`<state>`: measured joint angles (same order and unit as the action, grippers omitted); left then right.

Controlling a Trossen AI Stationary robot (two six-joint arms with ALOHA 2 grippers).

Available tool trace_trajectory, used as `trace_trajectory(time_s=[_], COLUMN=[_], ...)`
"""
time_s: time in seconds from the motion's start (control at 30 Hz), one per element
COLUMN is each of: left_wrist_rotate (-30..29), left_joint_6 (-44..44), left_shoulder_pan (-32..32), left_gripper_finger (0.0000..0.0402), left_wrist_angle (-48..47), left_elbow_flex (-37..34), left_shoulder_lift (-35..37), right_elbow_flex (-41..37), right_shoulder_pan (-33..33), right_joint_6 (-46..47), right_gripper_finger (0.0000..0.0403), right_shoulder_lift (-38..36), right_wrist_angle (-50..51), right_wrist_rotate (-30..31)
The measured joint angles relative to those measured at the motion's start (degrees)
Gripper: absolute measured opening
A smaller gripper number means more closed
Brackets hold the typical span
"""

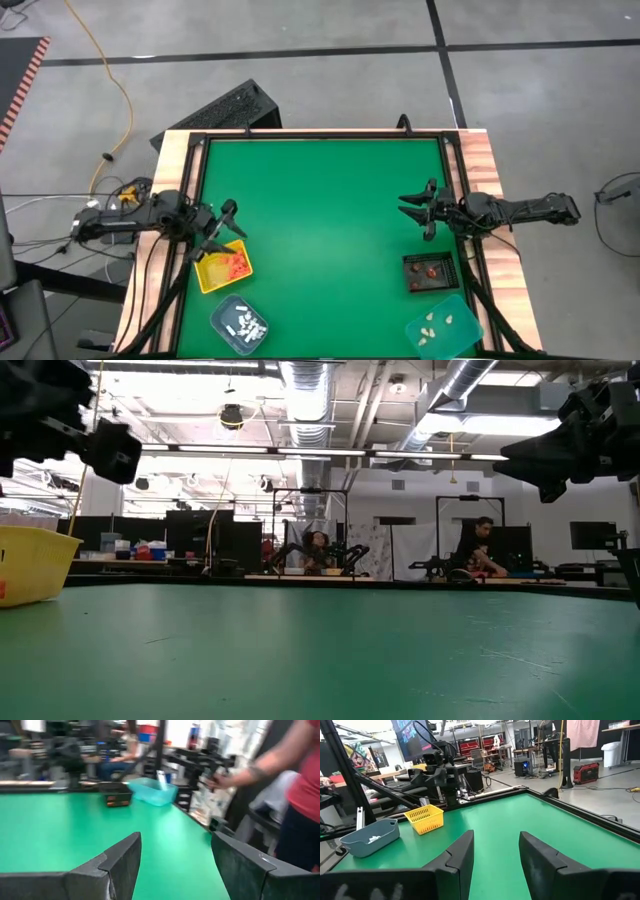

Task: Sort Halloween decoration
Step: Return to Home Position

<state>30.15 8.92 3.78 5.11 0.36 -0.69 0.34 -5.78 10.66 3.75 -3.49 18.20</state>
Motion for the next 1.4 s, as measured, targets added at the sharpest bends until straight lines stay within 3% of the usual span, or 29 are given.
trace_trajectory(time_s=[0.1, 0.3, 0.37, 0.57, 0.8, 1.4], left_wrist_rotate=[-4.1, -22.9, -26.1, -26.2, -26.5, -26.5], left_joint_6=[3.0, 4.2, 4.3, 4.6, 13.5, 14.3], left_shoulder_pan=[1.8, 1.6, 1.4, 1.4, 1.4, 1.4], left_gripper_finger=[0.0232, 0.0232, 0.0232, 0.0232, 0.0232, 0.0232], left_wrist_angle=[-0.1, -2.2, -2.7, -1.5, -2.7, -2.6], left_elbow_flex=[0.0, 0.0, 0.0, 0.0, 0.0, 0.0], left_shoulder_lift=[0.0, 0.0, 0.0, 0.0, 0.0, 0.0], right_elbow_flex=[0.0, 0.0, 0.0, 0.0, 0.0, 0.0], right_shoulder_pan=[0.0, 0.0, 0.0, 0.0, 0.0, 0.0], right_joint_6=[0.0, -0.3, -0.6, -0.7, -0.7, -0.6], right_gripper_finger=[0.0158, 0.0158, 0.0158, 0.0158, 0.0157, 0.0157], right_shoulder_lift=[0.0, 0.0, 0.0, 0.0, 0.0, 0.0], right_wrist_angle=[0.0, 0.0, 0.0, 0.0, 0.0, 0.0], right_wrist_rotate=[0.0, 0.1, 0.1, 0.1, 0.0, -0.2])
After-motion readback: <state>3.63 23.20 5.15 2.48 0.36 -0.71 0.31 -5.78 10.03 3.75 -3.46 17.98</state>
